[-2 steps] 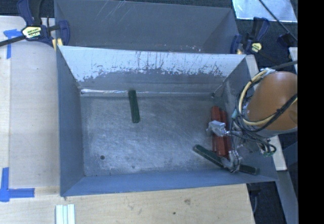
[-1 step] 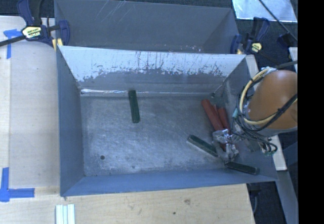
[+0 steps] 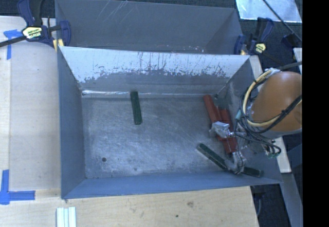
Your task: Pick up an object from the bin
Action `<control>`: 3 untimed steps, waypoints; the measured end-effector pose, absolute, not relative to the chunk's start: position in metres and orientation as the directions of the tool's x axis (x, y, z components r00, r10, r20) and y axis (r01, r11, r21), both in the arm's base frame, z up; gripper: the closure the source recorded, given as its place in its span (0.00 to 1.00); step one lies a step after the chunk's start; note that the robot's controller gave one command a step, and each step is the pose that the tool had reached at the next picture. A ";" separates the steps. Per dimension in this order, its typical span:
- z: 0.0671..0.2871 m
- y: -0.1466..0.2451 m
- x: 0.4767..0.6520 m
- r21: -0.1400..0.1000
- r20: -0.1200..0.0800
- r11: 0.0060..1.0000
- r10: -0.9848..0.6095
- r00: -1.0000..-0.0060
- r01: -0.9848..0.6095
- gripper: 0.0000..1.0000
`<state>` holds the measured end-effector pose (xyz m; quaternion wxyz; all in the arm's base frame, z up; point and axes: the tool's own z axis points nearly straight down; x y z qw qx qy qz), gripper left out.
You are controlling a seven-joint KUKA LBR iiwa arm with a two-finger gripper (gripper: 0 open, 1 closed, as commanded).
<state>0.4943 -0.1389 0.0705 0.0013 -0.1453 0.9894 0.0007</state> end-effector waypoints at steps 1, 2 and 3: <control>0.070 -0.130 0.511 0.003 0.002 0.999 0.032 -0.999 0.032 0.00; 0.072 -0.129 0.513 0.003 -0.003 1.000 0.030 -1.000 0.030 1.00; 0.070 -0.130 0.512 0.002 0.001 1.000 0.030 -1.000 0.030 0.00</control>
Offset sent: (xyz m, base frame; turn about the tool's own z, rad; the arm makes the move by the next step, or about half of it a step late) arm 0.0172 0.0073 -0.0005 0.3259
